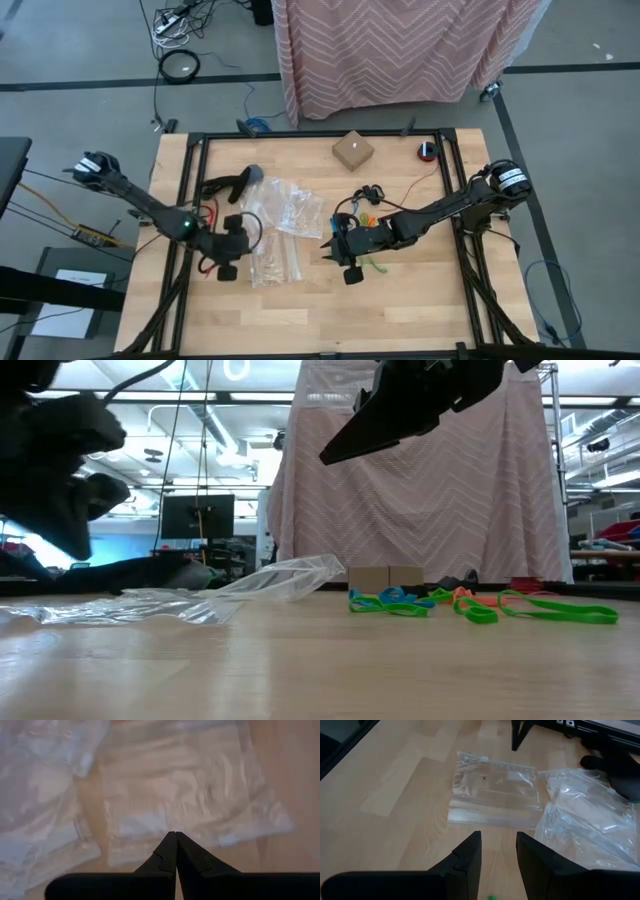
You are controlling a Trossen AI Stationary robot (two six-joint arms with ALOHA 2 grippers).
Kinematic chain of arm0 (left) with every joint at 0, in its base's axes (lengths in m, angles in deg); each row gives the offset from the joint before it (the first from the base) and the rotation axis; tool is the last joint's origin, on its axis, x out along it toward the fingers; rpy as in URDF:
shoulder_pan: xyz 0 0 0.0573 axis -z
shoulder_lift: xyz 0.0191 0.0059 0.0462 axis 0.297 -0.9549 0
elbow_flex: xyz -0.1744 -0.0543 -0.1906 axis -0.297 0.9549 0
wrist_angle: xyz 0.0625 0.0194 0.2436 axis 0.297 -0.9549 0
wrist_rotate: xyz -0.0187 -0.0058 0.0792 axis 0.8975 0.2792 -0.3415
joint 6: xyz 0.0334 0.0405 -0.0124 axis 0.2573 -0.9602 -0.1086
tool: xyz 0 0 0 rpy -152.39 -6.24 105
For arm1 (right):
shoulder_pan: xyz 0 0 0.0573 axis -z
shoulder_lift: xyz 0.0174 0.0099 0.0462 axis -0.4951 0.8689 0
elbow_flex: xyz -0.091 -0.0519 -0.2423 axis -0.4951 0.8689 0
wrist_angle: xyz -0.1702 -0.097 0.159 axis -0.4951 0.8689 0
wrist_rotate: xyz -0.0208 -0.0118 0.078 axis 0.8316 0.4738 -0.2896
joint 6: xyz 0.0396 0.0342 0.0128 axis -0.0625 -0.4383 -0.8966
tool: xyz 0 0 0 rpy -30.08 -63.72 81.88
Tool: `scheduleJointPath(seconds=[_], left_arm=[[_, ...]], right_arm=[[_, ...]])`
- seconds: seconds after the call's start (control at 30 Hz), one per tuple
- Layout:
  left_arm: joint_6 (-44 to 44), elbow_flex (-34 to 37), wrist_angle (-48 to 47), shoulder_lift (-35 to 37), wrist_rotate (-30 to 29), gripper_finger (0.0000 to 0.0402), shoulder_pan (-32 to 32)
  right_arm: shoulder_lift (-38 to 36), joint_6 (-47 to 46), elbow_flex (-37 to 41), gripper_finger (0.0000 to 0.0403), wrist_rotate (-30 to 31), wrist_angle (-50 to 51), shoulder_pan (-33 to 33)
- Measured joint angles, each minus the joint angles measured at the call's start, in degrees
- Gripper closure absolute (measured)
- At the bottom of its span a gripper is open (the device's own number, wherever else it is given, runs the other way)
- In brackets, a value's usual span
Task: Sort rubber bands
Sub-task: Open the transparent zip bag
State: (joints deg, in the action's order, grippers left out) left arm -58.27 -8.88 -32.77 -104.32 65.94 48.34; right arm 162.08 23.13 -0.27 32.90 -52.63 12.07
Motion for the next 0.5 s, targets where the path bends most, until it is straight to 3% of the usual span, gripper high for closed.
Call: scheduleJointPath(seconds=[0.33,0.5], left_arm=[[-3.0,0.0,2.0,-6.7,-10.4,0.0389,10.2],[-6.1,0.0,2.1,-7.7,-11.2,0.0389,13.5]], right_arm=[[0.0,-2.0,0.0,0.0291,-0.1,0.0,0.0],[0.0,-3.0,0.0,0.0291,-0.2,0.0,0.0]])
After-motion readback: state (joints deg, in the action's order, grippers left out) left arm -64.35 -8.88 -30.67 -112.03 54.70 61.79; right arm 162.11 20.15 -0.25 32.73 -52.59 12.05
